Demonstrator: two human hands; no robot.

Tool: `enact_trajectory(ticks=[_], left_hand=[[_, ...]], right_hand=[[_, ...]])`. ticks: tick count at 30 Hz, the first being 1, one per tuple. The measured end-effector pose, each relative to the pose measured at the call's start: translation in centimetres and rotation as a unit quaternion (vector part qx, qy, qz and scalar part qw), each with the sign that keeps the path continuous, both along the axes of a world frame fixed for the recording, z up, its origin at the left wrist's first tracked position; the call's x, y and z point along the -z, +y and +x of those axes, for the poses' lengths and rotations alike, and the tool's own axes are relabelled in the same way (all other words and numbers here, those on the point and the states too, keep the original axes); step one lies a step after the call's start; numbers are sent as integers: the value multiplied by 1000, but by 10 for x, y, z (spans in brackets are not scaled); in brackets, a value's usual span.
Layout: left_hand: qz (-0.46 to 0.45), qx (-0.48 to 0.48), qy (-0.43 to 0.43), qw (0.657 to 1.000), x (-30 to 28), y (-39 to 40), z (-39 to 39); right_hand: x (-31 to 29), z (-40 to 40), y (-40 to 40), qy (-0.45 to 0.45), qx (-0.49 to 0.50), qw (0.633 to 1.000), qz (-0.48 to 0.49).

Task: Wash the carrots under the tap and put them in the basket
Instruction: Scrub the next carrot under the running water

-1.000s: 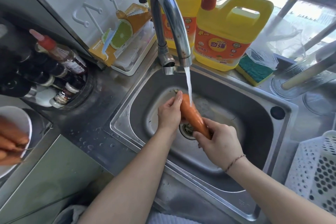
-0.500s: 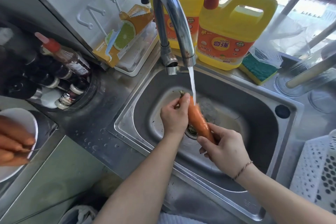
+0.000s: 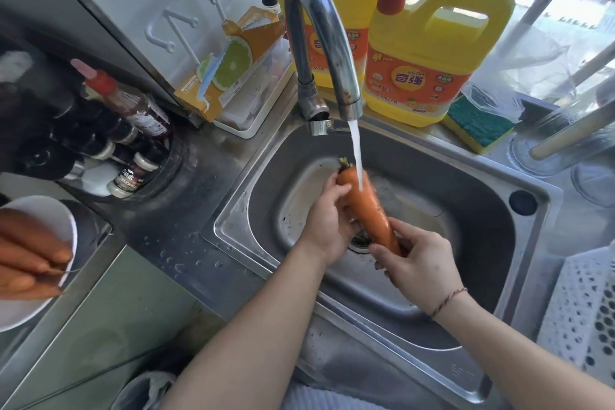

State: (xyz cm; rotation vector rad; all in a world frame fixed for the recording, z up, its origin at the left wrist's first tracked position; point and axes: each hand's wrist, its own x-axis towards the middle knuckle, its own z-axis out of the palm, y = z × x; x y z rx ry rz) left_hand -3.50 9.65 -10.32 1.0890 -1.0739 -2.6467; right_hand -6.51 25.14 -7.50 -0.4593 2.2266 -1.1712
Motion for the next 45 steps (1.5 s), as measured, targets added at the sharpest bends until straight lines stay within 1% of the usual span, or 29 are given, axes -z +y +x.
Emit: enact_trajectory(ticks=[1,3,6,8,10,13,17,19,21,25,27,30,33,34,36,39,41,43,45], left_hand=[[24,-14,-5,1000,-1,-2,0],[29,-1,-20,999,-1,-2,2],[-50,34,-24,998,0,2,7],[-79,65,-34,994,1,1,8],[-90,80,-48,991,-1,-3,7],[-85,77,-70,991,-7,-5,3],[-140,103,-49,984,-5,-2,3],[-149,125,-48,980,-4,-5,3],[-148,126,-57,979,-5,-7,0],[-123,95,-110,982,-8,-5,-3],[-124,89,-124,980,-8,-4,-4],[-134,92,-91,982,-8,-5,-3],[-164,124,-52,977,-9,-8,2],[-171,135,-48,975,-8,-10,3],[-166,147,-62,973,-9,-12,2],[-144,123,-109,976,-10,-9,0],[-139,105,-106,979,-9,-4,0],[-153,108,-91,978,-7,-1,1],[-170,121,-81,975,-8,-2,2]], right_hand=[[1,1,0,9,-8,1000,7],[1,3,0,6,-15,1000,7],[0,1,-1,-37,-1,999,-8],[1,0,0,-50,7,999,-16],[1,2,1,-40,9,999,-15],[-1,4,1,-20,3,1000,-13],[0,-2,3,-57,26,997,-34],[0,-2,4,-56,30,997,-35],[-1,0,4,-42,29,998,-35],[1,-2,2,0,11,1000,-22],[3,-3,2,13,0,1000,-8],[5,-3,2,25,1,1000,-2],[6,-6,3,5,13,1000,-16],[6,-6,3,11,12,1000,-20],[7,-4,4,42,4,999,-12],[6,-2,3,86,-10,996,15],[7,-6,2,77,-13,997,19],[8,-7,3,61,-9,998,13],[8,-4,4,102,-15,995,19]])
